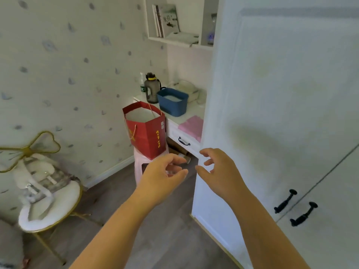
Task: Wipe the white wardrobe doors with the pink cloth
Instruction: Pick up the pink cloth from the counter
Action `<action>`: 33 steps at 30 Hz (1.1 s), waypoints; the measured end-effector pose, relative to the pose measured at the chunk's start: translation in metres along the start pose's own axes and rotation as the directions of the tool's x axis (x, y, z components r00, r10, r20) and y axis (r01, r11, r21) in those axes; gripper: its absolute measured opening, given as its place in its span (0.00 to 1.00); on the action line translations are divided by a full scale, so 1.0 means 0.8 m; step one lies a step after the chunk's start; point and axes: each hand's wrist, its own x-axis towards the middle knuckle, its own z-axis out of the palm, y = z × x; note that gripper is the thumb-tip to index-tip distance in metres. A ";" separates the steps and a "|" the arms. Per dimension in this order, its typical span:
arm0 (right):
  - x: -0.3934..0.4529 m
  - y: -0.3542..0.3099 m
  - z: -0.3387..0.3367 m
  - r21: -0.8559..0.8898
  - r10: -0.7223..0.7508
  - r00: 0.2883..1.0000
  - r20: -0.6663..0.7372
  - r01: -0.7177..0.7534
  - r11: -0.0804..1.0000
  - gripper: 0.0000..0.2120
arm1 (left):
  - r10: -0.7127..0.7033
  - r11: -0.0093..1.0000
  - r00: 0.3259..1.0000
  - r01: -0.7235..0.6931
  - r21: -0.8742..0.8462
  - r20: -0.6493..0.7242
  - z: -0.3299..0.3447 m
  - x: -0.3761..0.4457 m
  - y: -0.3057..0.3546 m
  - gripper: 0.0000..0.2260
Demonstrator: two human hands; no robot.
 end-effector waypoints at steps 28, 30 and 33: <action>0.563 0.147 0.212 0.056 0.670 0.736 -0.096 -0.668 0.742 0.33 | -0.290 0.927 0.848 0.133 0.351 0.443 0.041 0.751 -0.292 0.28; 0.581 0.162 0.224 0.088 0.711 0.696 -0.098 -0.706 0.703 0.33 | -0.322 0.909 0.809 0.119 0.399 0.492 0.057 0.782 -0.300 0.26; 0.598 0.181 0.243 0.119 0.764 0.638 -0.100 -0.754 0.646 0.33 | -0.317 0.872 0.721 -0.035 0.489 0.616 0.086 0.804 -0.307 0.13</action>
